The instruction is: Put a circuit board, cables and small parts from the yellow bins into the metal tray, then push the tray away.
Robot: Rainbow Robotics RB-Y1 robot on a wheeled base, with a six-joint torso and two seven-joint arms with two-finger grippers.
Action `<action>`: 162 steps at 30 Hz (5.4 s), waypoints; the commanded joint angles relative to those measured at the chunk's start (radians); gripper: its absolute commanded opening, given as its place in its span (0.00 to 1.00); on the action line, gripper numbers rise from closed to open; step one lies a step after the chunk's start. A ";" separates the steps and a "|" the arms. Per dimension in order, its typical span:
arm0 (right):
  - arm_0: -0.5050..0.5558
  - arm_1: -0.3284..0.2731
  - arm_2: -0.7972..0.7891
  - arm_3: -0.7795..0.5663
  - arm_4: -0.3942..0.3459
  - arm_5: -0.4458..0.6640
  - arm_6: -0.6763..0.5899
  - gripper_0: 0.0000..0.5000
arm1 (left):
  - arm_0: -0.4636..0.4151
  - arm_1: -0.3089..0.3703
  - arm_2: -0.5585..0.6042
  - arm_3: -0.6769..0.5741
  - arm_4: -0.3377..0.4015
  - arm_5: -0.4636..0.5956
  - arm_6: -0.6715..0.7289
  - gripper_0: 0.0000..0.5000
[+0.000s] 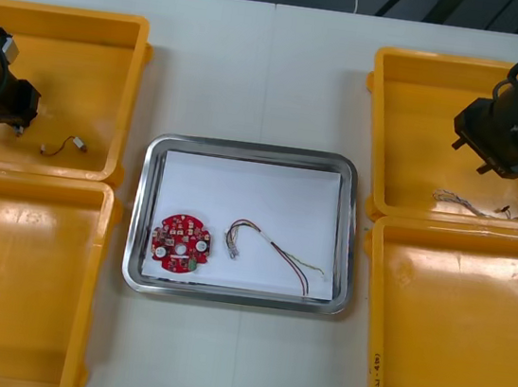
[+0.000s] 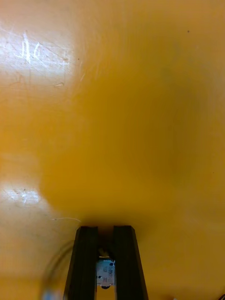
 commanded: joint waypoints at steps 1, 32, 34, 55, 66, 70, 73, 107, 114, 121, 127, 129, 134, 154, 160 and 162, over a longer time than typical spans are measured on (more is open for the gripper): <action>0.003 0.023 -0.032 0.019 0.005 -0.009 -0.107 0.94 | -0.018 0.001 -0.022 0.008 0.003 0.023 -0.107 0.00; 0.095 0.064 -0.032 0.027 -0.053 -0.098 -0.317 0.94 | -0.113 0.109 0.241 -0.450 -0.049 0.533 0.226 0.00; 0.099 0.064 -0.032 0.027 -0.058 -0.106 -0.318 0.94 | -0.111 0.109 0.241 -0.477 -0.045 0.557 0.256 0.00; 0.124 0.081 -0.032 0.049 -0.076 -0.155 -0.326 0.94 | 0.019 -0.008 0.242 -0.920 -0.086 0.713 0.723 0.00; 0.124 0.081 -0.032 0.058 -0.104 -0.166 -0.328 0.28 | 0.045 -0.169 0.242 -1.011 -0.164 0.713 0.838 0.00; 0.124 0.081 -0.032 0.058 -0.105 -0.166 -0.328 0.05 | 0.066 -0.234 0.242 -1.042 -0.215 0.713 0.855 0.00; 0.119 0.081 -0.032 0.058 -0.105 -0.166 -0.326 0.00 | 0.088 -0.278 0.242 -1.085 -0.265 0.713 0.856 0.00; -0.060 0.049 0.045 0.157 -0.079 -0.351 -0.220 0.00 | 0.247 -0.499 0.187 -1.111 -0.529 0.713 0.757 0.00; -0.060 0.063 0.060 0.207 -0.093 -0.379 -0.216 0.00 | 0.247 -0.505 0.130 -1.049 -0.545 0.661 0.747 0.00; -0.060 0.068 0.066 0.208 -0.096 -0.377 -0.222 0.29 | 0.247 -0.519 0.101 -1.002 -0.554 0.592 0.730 0.00; -0.062 0.068 0.066 0.207 -0.099 -0.356 -0.226 0.84 | 0.247 -0.553 0.099 -0.948 -0.584 0.546 0.701 0.00; -0.062 0.068 0.066 0.207 -0.102 -0.353 -0.228 0.88 | 0.247 -0.559 0.099 -0.939 -0.588 0.536 0.694 0.00; -0.088 0.060 0.066 0.207 -0.107 -0.308 -0.217 0.92 | 0.247 -0.568 0.093 -0.911 -0.594 0.514 0.680 0.00; -0.137 -0.037 0.063 0.207 -0.168 -0.129 0.553 0.94 | 0.249 -0.574 0.044 -0.836 -0.612 0.434 0.657 0.00; -0.120 -0.049 0.063 0.207 -0.164 -0.110 0.768 0.94 | 0.249 -0.576 0.041 -0.836 -0.614 0.434 0.658 0.32; -0.111 -0.048 0.063 0.207 -0.157 -0.116 0.817 0.94 | 0.251 -0.574 0.041 -0.836 -0.615 0.434 0.658 0.62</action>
